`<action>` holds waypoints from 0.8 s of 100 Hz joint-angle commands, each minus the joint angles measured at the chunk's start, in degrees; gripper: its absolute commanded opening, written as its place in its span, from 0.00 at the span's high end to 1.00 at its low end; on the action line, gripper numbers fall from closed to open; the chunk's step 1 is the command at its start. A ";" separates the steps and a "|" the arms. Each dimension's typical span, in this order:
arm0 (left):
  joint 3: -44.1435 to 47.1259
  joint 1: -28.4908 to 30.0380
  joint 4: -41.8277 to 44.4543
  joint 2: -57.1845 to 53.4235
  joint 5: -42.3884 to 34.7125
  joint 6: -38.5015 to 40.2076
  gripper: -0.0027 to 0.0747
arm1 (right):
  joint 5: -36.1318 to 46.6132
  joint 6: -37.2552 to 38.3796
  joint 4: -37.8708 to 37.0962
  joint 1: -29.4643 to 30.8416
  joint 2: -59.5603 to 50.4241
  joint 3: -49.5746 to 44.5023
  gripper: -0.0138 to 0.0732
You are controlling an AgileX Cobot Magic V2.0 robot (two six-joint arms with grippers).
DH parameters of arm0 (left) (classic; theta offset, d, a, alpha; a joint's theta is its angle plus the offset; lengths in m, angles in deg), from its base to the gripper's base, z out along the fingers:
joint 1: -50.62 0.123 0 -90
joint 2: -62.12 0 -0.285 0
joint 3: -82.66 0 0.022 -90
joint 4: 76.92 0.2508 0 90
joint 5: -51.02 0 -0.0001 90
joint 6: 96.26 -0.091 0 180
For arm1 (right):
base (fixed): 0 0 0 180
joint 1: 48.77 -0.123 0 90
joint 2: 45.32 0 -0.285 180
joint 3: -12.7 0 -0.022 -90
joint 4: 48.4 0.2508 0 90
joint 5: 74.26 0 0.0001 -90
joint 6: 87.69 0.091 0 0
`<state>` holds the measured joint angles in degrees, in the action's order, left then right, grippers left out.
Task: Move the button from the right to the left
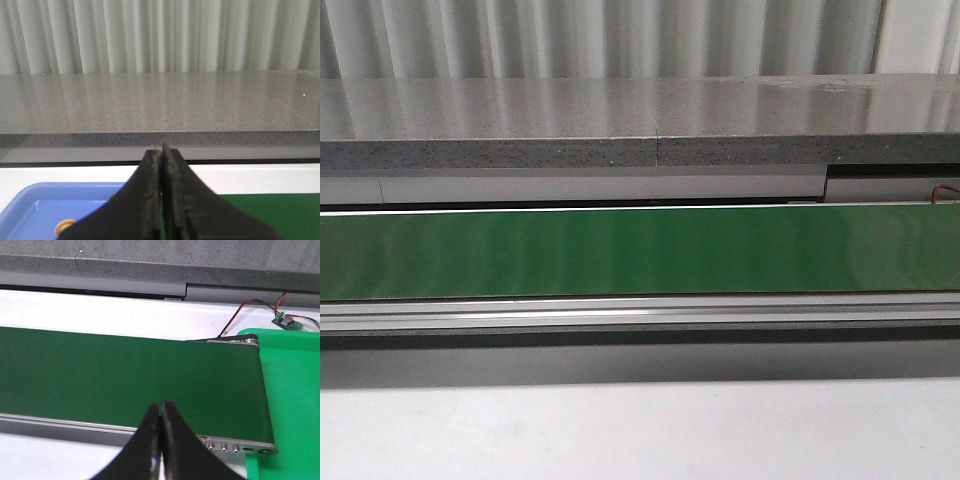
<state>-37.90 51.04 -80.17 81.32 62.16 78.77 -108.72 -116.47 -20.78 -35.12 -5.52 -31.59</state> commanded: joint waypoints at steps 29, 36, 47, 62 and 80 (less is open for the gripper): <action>10.69 -0.58 0.20 -11.91 -5.45 0.22 0.99 | 3.87 -0.54 1.64 0.13 -0.03 1.50 0.92; 12.34 -0.58 0.20 -13.79 -5.67 0.22 0.99 | 3.87 -0.54 1.64 0.13 -0.03 1.50 0.92; 13.95 -0.42 0.31 -13.67 -6.46 0.22 0.99 | 3.87 -0.54 1.64 0.13 -0.03 1.50 0.92; 16.17 -0.48 0.31 -13.67 -10.54 0.22 0.99 | 3.82 -0.54 1.64 0.13 -0.03 1.50 0.92; 18.88 -0.48 0.20 -13.67 -15.69 0.22 0.99 | 3.82 -0.54 1.64 0.13 -0.03 1.50 0.92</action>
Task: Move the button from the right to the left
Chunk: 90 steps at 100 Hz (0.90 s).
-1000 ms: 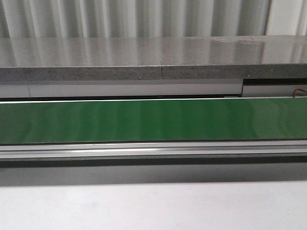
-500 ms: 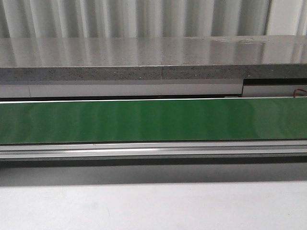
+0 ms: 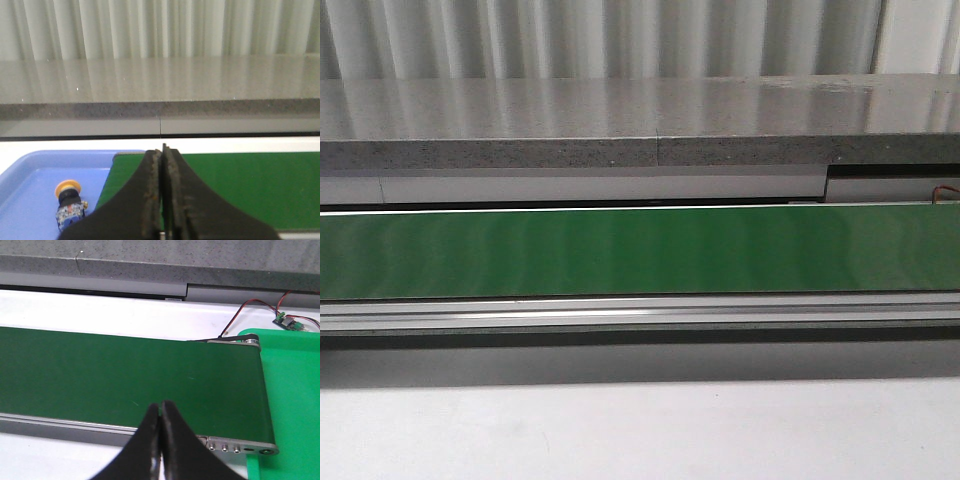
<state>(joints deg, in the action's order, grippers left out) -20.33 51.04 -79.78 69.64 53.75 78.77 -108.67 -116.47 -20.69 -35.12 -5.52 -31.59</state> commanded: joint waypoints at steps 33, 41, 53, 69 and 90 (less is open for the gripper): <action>1.46 -0.48 -0.28 -1.99 -7.76 0.22 0.99 | 3.77 -0.54 1.55 0.13 -0.03 1.50 0.92; 1.46 -0.48 -0.42 -1.99 -7.76 0.22 0.99 | 3.77 -0.54 1.55 0.13 -0.03 1.50 0.92; 1.46 -0.48 -0.42 -1.99 -7.76 0.22 0.99 | 3.77 -0.54 1.55 0.13 -0.03 1.50 0.92; 1.46 -0.97 -0.42 -1.99 -7.76 0.22 0.99 | 3.77 -0.54 1.55 0.13 -0.03 1.50 0.92; 1.46 -0.96 -0.42 -1.99 -7.76 0.22 0.99 | 3.77 -0.54 1.55 0.13 -0.03 1.50 0.92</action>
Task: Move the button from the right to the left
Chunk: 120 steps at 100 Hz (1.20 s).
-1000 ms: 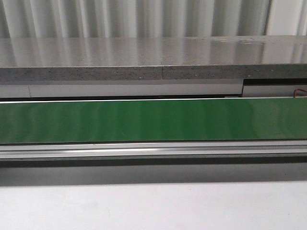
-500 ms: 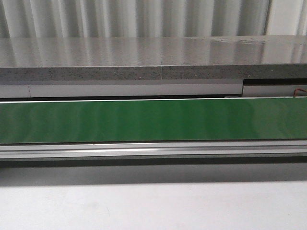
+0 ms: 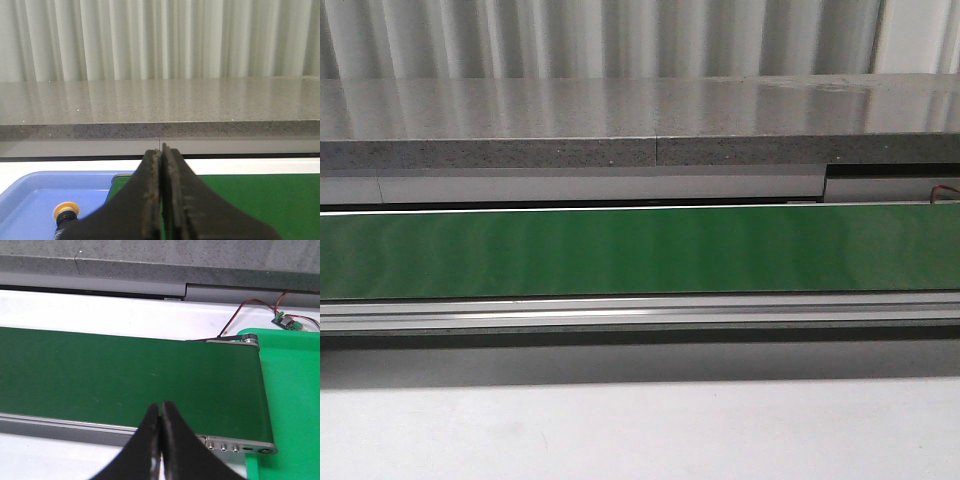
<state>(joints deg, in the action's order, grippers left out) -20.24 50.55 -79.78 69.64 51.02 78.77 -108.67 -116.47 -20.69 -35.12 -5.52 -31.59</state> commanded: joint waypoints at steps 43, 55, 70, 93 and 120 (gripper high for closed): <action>1.38 -0.47 -0.42 -1.99 -5.04 0.22 0.99 | 3.77 -0.54 1.55 0.13 -0.03 1.50 0.92; 1.38 -0.47 -0.42 -1.99 -5.04 0.22 0.99 | 3.77 -0.54 1.55 0.13 -0.03 1.50 0.92; 1.38 -0.47 -0.42 -1.99 -5.04 0.22 0.99 | 3.77 -0.54 1.55 0.13 -0.03 1.50 0.92; 1.38 -0.47 -0.42 -1.99 -5.04 0.22 0.99 | 4.37 -0.54 1.55 0.13 -0.03 1.44 0.92; 1.38 -0.47 -0.42 -1.99 -5.04 0.22 0.99 | 8.85 1.89 -3.07 -3.48 -3.47 -1.45 0.92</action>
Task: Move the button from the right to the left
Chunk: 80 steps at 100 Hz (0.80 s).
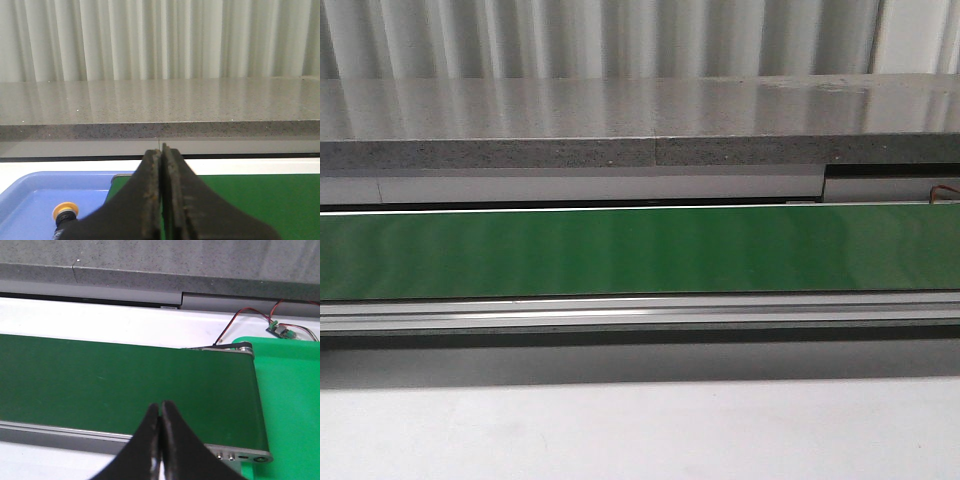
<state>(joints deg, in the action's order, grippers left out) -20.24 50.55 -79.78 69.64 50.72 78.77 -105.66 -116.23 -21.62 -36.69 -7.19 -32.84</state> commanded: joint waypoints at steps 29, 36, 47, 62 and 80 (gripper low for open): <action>1.38 -0.47 -0.42 -1.99 -4.74 0.22 0.99 | 19.63 26.78 -22.21 -9.43 -14.02 -14.19 0.92; 1.38 -0.47 -0.42 -1.99 -4.74 0.22 0.99 | 22.02 30.61 -24.56 -9.61 -17.39 -17.82 0.92; 1.38 -0.47 -0.42 -1.99 -4.74 0.22 0.99 | 25.93 32.29 -24.97 -9.61 -23.04 -23.38 0.92; 1.38 -0.47 -0.42 -1.99 -4.74 0.22 0.99 | 30.42 33.94 -24.97 -9.61 -29.78 -29.20 0.92; 1.38 -0.47 -0.42 -1.99 -4.74 0.22 0.99 | 33.69 34.57 -25.10 -9.61 -31.70 -32.26 0.92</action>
<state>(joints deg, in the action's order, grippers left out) -20.24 50.55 -79.78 69.64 50.72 78.77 -78.41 -82.09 -46.13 -46.29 -37.92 -65.84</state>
